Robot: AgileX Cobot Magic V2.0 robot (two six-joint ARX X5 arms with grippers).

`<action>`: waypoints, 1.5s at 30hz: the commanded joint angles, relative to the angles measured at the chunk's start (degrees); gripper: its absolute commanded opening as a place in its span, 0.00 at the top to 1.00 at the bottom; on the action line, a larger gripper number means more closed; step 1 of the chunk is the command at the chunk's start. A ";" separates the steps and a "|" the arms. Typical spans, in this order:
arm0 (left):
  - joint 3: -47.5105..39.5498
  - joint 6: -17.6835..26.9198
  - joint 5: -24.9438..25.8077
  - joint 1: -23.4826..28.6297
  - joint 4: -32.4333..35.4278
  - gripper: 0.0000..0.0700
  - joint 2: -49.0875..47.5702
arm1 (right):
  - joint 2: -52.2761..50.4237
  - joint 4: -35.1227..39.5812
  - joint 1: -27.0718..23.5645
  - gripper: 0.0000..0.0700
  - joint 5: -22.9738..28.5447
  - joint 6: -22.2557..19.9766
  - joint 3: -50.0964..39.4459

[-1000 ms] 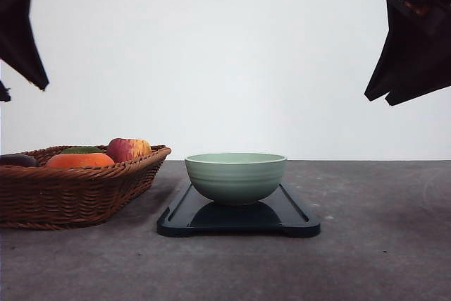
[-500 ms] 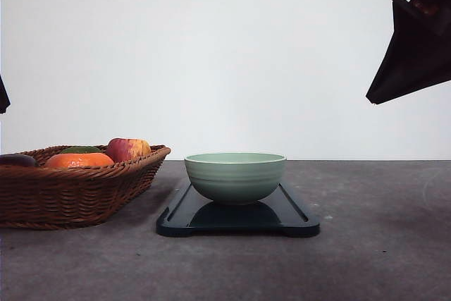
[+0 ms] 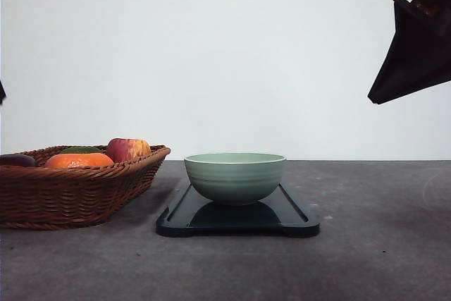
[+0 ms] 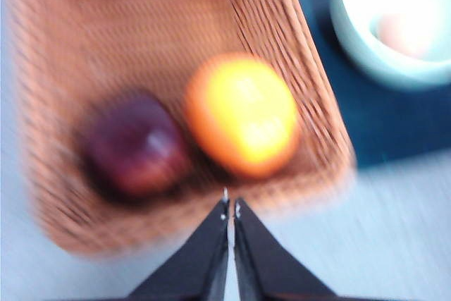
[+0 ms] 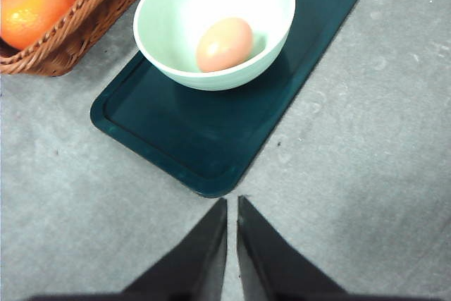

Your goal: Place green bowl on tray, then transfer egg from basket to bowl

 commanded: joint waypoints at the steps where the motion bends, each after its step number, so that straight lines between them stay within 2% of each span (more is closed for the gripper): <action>1: -2.57 1.44 -0.06 2.10 4.98 1.00 -1.77 | 0.26 0.52 0.28 0.98 -0.12 0.15 0.48; 5: -11.66 1.49 -0.06 8.18 17.66 1.00 -10.13 | 0.26 0.52 0.28 0.98 -0.11 0.15 0.48; 9: -19.97 1.54 -0.09 12.23 23.80 1.00 -20.28 | 0.26 0.52 0.28 0.98 -0.13 0.15 0.48; 18: -33.50 2.21 -0.31 16.49 23.95 1.00 -37.02 | 0.26 0.52 0.28 0.98 -0.11 0.15 0.48; 21: -36.45 2.20 -0.29 16.62 23.94 1.00 -40.60 | 0.26 0.52 0.28 0.98 -0.11 0.15 0.48; 24: -37.09 2.41 -0.28 16.65 21.03 1.00 -43.41 | 0.26 0.56 0.28 0.98 -0.12 0.15 0.48; 30: -37.09 5.53 -0.29 16.68 20.54 1.00 -45.83 | 0.26 0.57 0.28 0.98 -0.09 0.15 0.48; 45: -37.07 5.59 -0.28 16.67 20.53 1.00 -45.76 | 0.24 0.55 0.28 0.98 0.10 0.15 0.48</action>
